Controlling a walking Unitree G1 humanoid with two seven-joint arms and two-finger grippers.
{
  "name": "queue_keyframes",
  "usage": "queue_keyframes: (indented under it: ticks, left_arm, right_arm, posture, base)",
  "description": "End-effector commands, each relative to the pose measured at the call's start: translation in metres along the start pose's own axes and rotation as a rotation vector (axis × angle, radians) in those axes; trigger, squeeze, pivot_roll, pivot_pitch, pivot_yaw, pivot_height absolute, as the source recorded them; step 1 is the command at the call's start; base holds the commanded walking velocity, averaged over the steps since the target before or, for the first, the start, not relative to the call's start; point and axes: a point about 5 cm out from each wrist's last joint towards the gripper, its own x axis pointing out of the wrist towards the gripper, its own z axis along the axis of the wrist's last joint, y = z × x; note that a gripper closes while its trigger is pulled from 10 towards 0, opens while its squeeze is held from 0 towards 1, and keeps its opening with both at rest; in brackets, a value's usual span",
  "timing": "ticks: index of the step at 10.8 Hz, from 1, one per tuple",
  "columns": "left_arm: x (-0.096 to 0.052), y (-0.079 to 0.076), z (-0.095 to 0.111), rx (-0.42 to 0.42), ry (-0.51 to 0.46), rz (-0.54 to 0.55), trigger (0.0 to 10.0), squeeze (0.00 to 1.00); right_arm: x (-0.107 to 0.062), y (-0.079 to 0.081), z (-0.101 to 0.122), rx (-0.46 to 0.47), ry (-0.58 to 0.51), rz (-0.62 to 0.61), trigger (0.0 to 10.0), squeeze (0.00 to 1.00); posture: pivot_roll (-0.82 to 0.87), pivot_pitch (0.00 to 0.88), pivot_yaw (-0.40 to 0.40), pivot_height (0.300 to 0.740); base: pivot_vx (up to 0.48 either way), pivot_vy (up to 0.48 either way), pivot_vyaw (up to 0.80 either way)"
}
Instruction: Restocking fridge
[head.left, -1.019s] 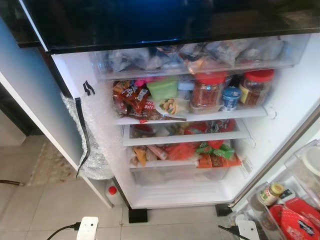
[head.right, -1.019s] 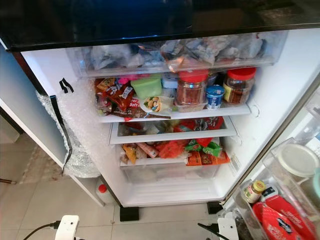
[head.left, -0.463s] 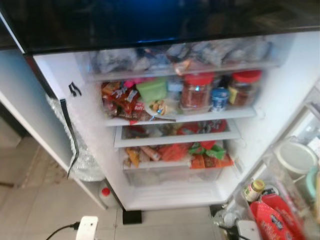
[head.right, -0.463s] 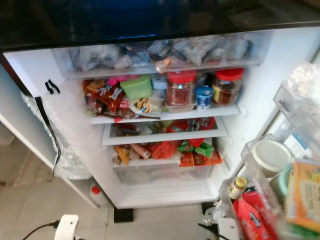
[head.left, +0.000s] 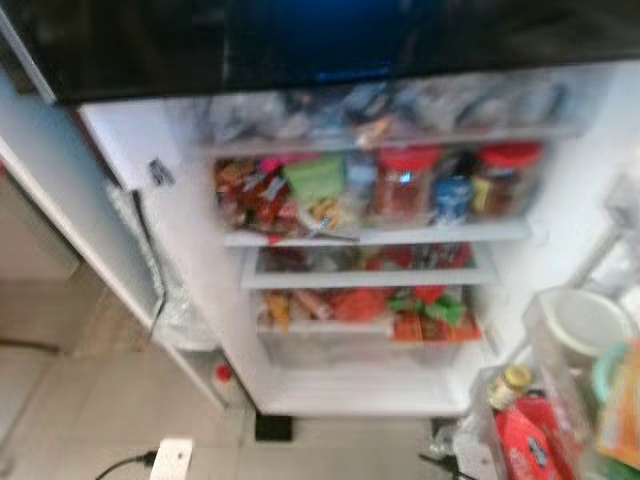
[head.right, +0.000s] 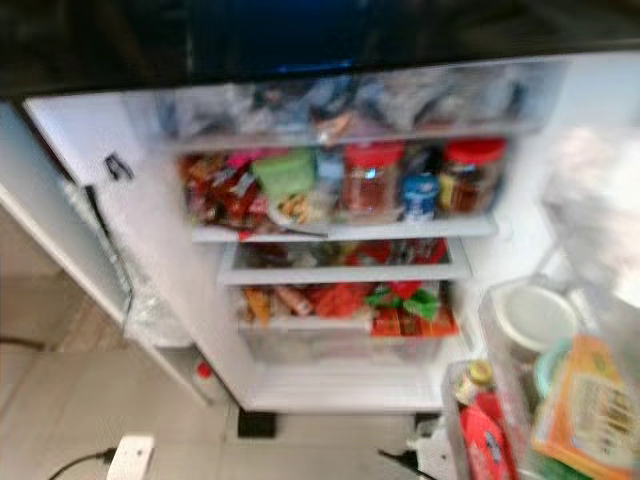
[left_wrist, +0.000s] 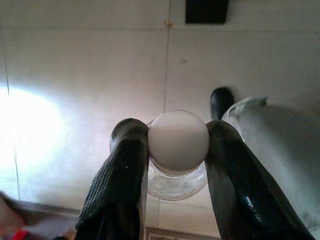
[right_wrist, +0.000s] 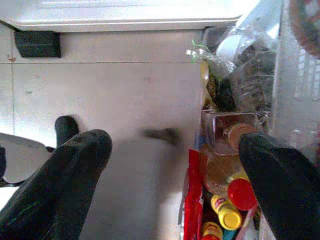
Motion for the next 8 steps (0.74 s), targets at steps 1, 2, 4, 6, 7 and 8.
queue_keyframes:
  ticks: [1, 2, 4, 6, 7, 8]
  left_arm:
    - [0.0, -0.001, -0.001, 0.003, 0.008, -0.003, 10.0, 0.0]
    - [0.0, -0.001, -0.001, 0.004, 0.008, -0.004, 10.0, 0.0]
    - [0.0, 0.0, 0.001, 0.025, -0.01, -0.007, 10.0, 0.0]
    - [-0.001, 0.001, 0.011, 0.034, -0.136, 0.005, 10.0, 0.0]
    - [-0.002, 0.001, 0.016, 0.034, -0.195, 0.009, 10.0, 0.0]
    - [-0.004, 0.0, 0.022, 0.013, -0.258, -0.016, 10.0, 0.0]
  right_arm:
    - [-0.004, -0.027, -0.001, 0.012, -0.002, -0.082, 10.0, 0.0]
    - [-0.004, -0.026, -0.001, 0.011, -0.004, -0.079, 10.0, 0.0]
    - [-0.004, -0.026, -0.001, 0.013, -0.004, -0.07, 10.0, 0.0]
    - [-0.004, -0.024, -0.001, 0.019, -0.004, -0.043, 10.0, 0.0]
    - [-0.004, -0.023, -0.001, 0.018, -0.004, -0.039, 10.0, 0.0]
    - [-0.003, -0.023, -0.001, 0.013, -0.003, -0.031, 10.0, 0.0]
  posture:
    - [-0.13, 0.028, 0.065, 0.74]
    - [-0.13, 0.026, 0.067, 0.74]
    - [-0.13, 0.028, 0.068, 0.74]
    - [-0.12, 0.032, 0.07, 0.74]
    - [-0.12, 0.034, 0.07, 0.74]
    - [-0.11, 0.032, 0.07, 0.74]
  base:
    - [0.0, -0.247, 0.0]
    - [0.0, -0.247, 0.0]
    - [0.0, 0.0, 0.0]
    - [0.0, 0.0, 0.0]
    - [0.0, 0.0, 0.0]
    - [0.0, 0.0, 0.0]
